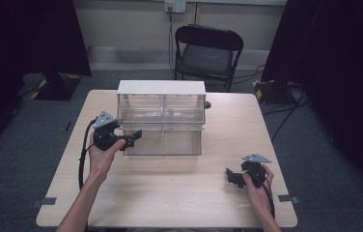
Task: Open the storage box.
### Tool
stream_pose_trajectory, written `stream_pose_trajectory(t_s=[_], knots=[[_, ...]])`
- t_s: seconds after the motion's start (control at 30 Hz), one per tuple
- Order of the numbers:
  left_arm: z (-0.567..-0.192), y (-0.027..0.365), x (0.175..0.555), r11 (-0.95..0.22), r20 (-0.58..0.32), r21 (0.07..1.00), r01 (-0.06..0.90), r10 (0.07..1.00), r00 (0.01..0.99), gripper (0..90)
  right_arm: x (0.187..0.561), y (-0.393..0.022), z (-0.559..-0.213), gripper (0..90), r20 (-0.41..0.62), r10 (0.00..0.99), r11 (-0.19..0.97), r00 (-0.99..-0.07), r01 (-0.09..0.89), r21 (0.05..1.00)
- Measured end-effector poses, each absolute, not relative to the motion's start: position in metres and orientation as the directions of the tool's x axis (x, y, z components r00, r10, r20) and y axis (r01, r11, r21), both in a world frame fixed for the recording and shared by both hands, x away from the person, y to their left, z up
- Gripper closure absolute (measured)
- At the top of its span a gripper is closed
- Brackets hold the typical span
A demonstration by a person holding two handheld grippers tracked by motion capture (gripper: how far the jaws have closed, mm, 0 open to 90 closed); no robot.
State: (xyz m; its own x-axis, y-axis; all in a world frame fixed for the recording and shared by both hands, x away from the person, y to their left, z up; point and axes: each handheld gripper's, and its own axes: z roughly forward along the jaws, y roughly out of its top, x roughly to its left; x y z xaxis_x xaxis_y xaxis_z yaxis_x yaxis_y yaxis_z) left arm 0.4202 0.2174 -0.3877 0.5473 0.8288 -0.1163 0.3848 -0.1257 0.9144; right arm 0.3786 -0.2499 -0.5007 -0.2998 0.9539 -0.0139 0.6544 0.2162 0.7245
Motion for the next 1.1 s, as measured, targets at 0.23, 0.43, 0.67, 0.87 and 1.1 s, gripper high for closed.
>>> stream_pose_trajectory(t_s=[0.23,0.43,0.67,0.87,1.1], knots=[[-0.3879,0.2177,0.4205,-0.123,-0.121,0.914,0.386,0.828,0.548,9.4,0.3787,-0.2500,-0.5007,6.3,-0.015,0.954,0.217,-0.300,0.654,0.725],[-0.3879,0.2176,0.4205,-0.122,-0.121,0.914,0.387,0.828,0.548,9.4,0.3786,-0.2500,-0.5007,6.3,-0.016,0.954,0.218,-0.300,0.654,0.724],[-0.3879,0.2176,0.4206,-0.123,-0.121,0.914,0.387,0.827,0.548,9.4,0.3786,-0.2500,-0.5007,6.3,-0.016,0.954,0.218,-0.300,0.655,0.724],[-0.3879,0.2181,0.4207,-0.124,-0.122,0.913,0.388,0.826,0.550,9.5,0.3786,-0.2499,-0.5007,6.3,-0.014,0.954,0.216,-0.300,0.655,0.724],[-0.3877,0.2185,0.4207,-0.128,-0.120,0.912,0.390,0.827,0.550,9.8,0.3786,-0.2500,-0.5007,6.3,-0.015,0.954,0.218,-0.300,0.655,0.724]])
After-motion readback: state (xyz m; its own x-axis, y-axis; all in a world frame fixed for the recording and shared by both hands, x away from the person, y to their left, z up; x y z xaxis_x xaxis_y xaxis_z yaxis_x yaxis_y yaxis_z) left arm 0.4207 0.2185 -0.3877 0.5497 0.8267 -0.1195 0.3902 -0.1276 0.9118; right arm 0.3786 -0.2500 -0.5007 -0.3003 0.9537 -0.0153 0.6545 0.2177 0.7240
